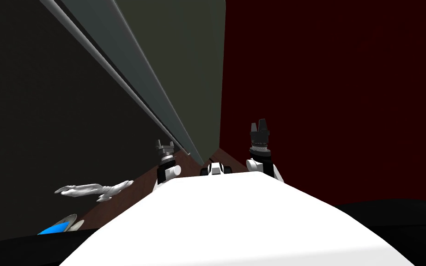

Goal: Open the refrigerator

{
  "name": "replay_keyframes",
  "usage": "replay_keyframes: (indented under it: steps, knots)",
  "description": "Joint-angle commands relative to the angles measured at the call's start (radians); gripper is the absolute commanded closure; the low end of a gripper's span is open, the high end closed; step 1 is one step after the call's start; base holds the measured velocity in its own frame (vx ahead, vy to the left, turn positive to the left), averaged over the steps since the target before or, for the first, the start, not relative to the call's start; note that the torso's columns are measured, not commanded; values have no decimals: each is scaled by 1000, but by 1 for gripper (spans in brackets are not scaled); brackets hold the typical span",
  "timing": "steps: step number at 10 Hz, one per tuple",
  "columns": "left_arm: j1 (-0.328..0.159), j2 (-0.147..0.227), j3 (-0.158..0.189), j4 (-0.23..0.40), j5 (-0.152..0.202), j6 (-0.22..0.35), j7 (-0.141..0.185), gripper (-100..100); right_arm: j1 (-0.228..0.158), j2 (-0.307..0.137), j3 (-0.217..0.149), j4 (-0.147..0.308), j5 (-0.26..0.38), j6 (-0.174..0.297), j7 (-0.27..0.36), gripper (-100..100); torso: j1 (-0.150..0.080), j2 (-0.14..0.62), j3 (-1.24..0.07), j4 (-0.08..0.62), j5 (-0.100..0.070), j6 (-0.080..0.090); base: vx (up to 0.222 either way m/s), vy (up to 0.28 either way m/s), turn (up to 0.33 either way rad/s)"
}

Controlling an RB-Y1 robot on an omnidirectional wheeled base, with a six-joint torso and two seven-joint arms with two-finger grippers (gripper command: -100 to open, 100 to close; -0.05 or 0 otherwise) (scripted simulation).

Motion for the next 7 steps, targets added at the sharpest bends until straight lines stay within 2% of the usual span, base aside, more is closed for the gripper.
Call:
replay_keyframes:
  steps: [1, 4, 5, 6, 7]
  knots:
    - [0, 54, -7, 2, 1, 16, 0, -100, 0, 0, 0, 0, 0, 0, 0, 0, 0, -1, 0, 1, -1, 0, -2, -14, 10]
    - [4, 90, -10, -25, 11, 59, 3, -100, 0, 0, 0, 0, 0, 0, 0, 0, -1, -1, -1, 3, -3, 3, 7, -19, 0]
    - [7, 78, -10, -44, 17, 75, 4, -100, 0, 0, 0, 0, 0, 0, 0, 0, -3, -2, -2, 3, -4, 5, 12, -12, -3]
    - [10, 43, -10, -59, 21, 85, 6, -100, 0, 0, 0, 0, 0, 0, 0, 0, -6, -2, -2, 4, -5, 7, 16, -9, 3]
    - [10, 27, -10, -62, 22, 87, 6, -100, 0, 0, 0, 0, 0, 0, 0, 0, -9, -1, -1, 3, -5, 8, 19, -9, 11]
